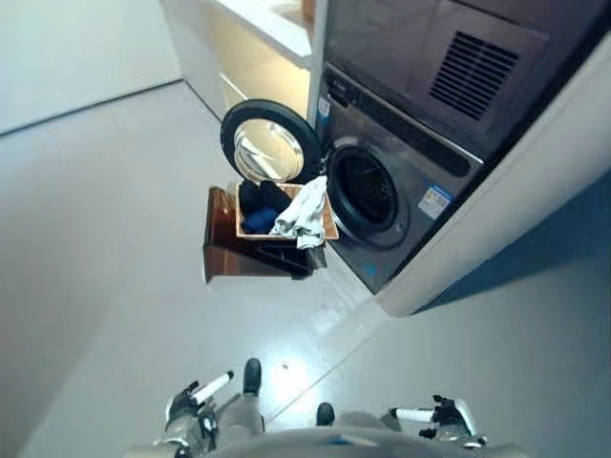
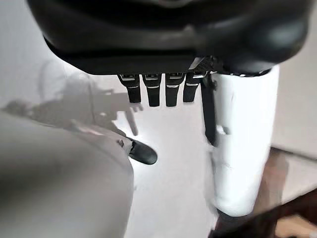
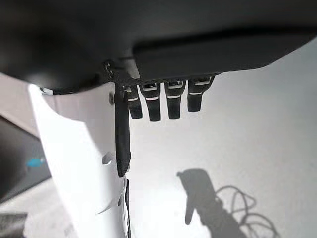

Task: Pick up the clothes and place them into the washing machine

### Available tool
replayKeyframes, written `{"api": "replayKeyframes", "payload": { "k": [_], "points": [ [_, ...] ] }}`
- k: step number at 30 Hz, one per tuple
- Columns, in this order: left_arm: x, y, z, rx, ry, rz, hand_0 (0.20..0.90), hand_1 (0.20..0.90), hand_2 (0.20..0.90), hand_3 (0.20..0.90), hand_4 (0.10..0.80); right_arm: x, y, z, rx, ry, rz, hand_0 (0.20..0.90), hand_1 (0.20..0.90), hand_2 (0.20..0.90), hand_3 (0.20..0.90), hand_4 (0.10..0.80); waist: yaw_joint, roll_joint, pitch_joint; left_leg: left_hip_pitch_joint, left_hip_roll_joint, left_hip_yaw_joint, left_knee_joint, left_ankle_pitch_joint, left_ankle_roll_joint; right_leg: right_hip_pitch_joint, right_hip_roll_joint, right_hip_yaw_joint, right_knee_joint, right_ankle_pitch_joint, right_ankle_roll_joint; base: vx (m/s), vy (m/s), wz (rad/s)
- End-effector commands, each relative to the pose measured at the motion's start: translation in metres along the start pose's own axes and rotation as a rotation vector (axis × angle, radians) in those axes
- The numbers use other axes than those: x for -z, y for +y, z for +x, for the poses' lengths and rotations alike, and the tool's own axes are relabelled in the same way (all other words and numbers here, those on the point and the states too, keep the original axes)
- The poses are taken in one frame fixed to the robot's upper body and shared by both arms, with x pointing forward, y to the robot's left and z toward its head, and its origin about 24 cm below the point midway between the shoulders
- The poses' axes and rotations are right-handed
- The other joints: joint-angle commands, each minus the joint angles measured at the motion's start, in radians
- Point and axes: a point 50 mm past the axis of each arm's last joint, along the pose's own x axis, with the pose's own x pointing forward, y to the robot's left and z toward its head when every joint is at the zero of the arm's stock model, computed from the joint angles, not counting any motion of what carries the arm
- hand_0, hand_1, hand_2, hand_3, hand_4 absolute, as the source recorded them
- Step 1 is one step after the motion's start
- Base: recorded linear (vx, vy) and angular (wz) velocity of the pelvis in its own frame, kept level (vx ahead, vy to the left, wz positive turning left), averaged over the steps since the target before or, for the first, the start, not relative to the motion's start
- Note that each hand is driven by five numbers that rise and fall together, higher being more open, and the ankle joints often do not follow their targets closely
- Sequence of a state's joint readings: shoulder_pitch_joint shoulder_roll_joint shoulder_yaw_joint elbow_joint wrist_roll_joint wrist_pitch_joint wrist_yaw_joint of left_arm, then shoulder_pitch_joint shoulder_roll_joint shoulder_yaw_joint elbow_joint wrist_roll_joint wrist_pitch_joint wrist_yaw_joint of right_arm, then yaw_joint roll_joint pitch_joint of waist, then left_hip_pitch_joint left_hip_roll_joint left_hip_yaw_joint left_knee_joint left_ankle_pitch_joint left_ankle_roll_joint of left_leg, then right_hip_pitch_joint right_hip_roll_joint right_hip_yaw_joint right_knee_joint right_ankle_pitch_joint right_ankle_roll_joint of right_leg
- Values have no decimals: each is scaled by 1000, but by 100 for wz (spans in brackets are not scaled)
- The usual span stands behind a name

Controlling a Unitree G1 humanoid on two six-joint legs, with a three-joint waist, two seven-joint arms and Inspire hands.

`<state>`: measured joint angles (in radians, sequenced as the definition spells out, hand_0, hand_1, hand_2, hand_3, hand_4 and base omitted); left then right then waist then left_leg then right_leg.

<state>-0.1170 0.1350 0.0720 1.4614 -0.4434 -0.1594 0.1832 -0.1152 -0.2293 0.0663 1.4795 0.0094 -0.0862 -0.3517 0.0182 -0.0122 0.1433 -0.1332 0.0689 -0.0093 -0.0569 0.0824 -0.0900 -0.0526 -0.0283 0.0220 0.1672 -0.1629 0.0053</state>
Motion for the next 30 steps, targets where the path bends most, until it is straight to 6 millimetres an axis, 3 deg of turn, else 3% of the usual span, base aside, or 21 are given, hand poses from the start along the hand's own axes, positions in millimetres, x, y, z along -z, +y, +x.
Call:
{"api": "replayKeyframes", "payload": {
  "k": [1, 2, 4, 5, 6, 8, 9, 10, 11, 12, 13, 15, 16, 17, 19, 21, 23, 26, 30],
  "points": [
    [16, 9, -2, -51, 23, 11, 900, 900, 900, 900, 800, -13, -17, 5, 76, -27, 48, 900, 900, 900, 900, 800, 17, -44, -37, -199, -52, 44, 221, 3, 46, 278, -149, -68, -200, 36, 126, 343, 255, -67],
    [11, 11, -1, -52, 10, 8, 900, 900, 900, 900, 800, -16, -14, 5, 71, -33, 63, 900, 900, 900, 900, 800, 30, -55, -46, -193, -54, 62, 232, -16, 55, 258, -166, -52, -180, 55, 134, 443, 296, -88],
    [-5, 10, 1, -43, -44, 54, 900, 900, 900, 900, 800, -27, -9, 4, 54, -66, 82, 900, 900, 900, 900, 800, 31, -60, -67, -158, -76, 85, 204, -38, 79, 209, -184, -21, -92, 179, 147, 347, 237, -83],
    [-5, 10, 1, -43, -44, 54, 900, 900, 900, 900, 800, -27, -9, 4, 54, -65, 82, 900, 900, 900, 900, 800, 33, -60, -68, -158, -76, 87, 202, -38, 79, 208, -185, -20, -92, 180, 147, 298, 277, -30],
    [-14, 7, 2, -28, -75, 93, 900, 900, 900, 900, 800, -32, -7, 3, 44, -89, 96, 900, 900, 900, 900, 800, 18, -42, -72, -107, -105, 86, 166, -52, 105, 171, -182, 19, 24, 249, 138, 310, 303, -11],
    [-20, 7, 2, -25, -96, 113, 900, 900, 900, 900, 800, -36, -6, 3, 40, -106, 95, 900, 900, 900, 900, 800, 10, -30, -63, -77, -117, 82, 142, -57, 117, 131, -159, 41, 100, 258, 123, 296, 277, 5],
    [-31, 6, 3, -16, -125, 149, 900, 900, 900, 900, 800, -37, -4, 3, 31, -110, 85, 900, 900, 900, 900, 800, -19, -4, -41, -7, -134, 53, 84, -65, 132, 44, -76, 72, 164, 195, 97, 188, 157, 7],
    [-31, 6, 3, -16, -125, 149, 900, 900, 900, 900, 800, -37, -4, 3, 31, -110, 85, 900, 900, 900, 900, 800, -19, -3, -42, -8, -133, 53, 82, -63, 131, 42, -75, 73, 164, 196, 97, 269, 203, 0],
    [-35, 8, 4, -22, -137, 155, 900, 900, 900, 900, 800, -37, -2, 2, 26, -110, 86, 900, 900, 900, 900, 800, -34, 12, -26, 29, -126, 36, 55, -61, 130, -15, -34, 61, 142, 134, 85, 244, 26, 9],
    [-39, 8, 4, -24, -146, 147, 900, 900, 900, 900, 800, -35, 1, 1, 21, -103, 94, 900, 900, 900, 900, 800, -44, 18, -7, 88, -126, 20, 26, -67, 121, -47, -51, -15, -15, 142, 88, 254, 27, 19],
    [-39, 8, 4, -25, -145, 147, 900, 900, 900, 900, 800, -35, 1, 1, 21, -103, 93, 900, 900, 900, 900, 800, -49, 19, 0, 98, -125, 15, 23, -68, 120, -31, -50, -21, -25, 144, 87, 267, -51, 26],
    [-35, 8, 4, -28, -130, 140, 900, 900, 900, 900, 800, -34, 5, 0, 11, -105, 80, 900, 900, 900, 900, 800, -67, 12, 13, 151, -122, 16, 17, -104, 112, -96, -62, -22, -187, 234, 116, 312, -111, 20],
    [-28, 7, 3, -28, -107, 122, 900, 900, 900, 900, 800, -34, 5, 0, 10, -102, 74, 900, 900, 900, 900, 800, -82, 0, 29, 174, -130, 13, 64, -152, 106, -120, -75, -20, -211, 274, 139, 418, -186, 15],
    [-23, 5, 3, -26, -94, 116, 900, 900, 900, 900, 800, -31, 5, 0, 9, -94, 74, 900, 900, 900, 900, 800, -86, -14, 30, 181, -139, 9, 110, -193, 105, -98, -80, -10, -205, 273, 136, 286, -145, -1],
    [-19, 3, 2, -20, -82, 104, 900, 900, 900, 900, 800, -30, 5, 0, 7, -96, 71, 900, 900, 900, 900, 800, -90, -22, 38, 194, -138, 5, 141, -217, 107, -89, -75, 7, -178, 270, 127, 164, -111, 26],
    [-4, -2, 0, -7, -36, 102, 900, 900, 900, 900, 800, -30, 0, 1, 17, -97, 44, 900, 900, 900, 900, 800, -101, -15, 16, 218, -112, -8, 133, -212, 91, -75, -49, -1, -128, 251, 98, 275, -226, 59],
    [6, -5, -2, 11, -12, 105, 900, 900, 900, 900, 800, -29, -3, 2, 23, -98, 54, 900, 900, 900, 900, 800, -103, -9, -11, 246, -96, -20, 95, -201, 81, -42, -46, -30, -143, 241, 90, 230, -172, 57],
    [6, -7, -2, 21, -14, 110, 900, 900, 900, 900, 800, -35, -4, 2, 23, -122, 53, 900, 900, 900, 900, 800, -106, -6, -25, 251, -85, -33, 72, -191, 79, -27, -34, -29, -147, 227, 84, 118, -121, 19],
    [-6, -13, -2, 29, -56, 118, 900, 900, 900, 900, 800, -60, -9, 3, 38, -196, 53, 900, 900, 900, 900, 800, -106, 13, -4, 243, -69, -49, 46, -177, 75, -80, -21, -45, -58, 181, 69, 50, -82, 1]
  ]
}}
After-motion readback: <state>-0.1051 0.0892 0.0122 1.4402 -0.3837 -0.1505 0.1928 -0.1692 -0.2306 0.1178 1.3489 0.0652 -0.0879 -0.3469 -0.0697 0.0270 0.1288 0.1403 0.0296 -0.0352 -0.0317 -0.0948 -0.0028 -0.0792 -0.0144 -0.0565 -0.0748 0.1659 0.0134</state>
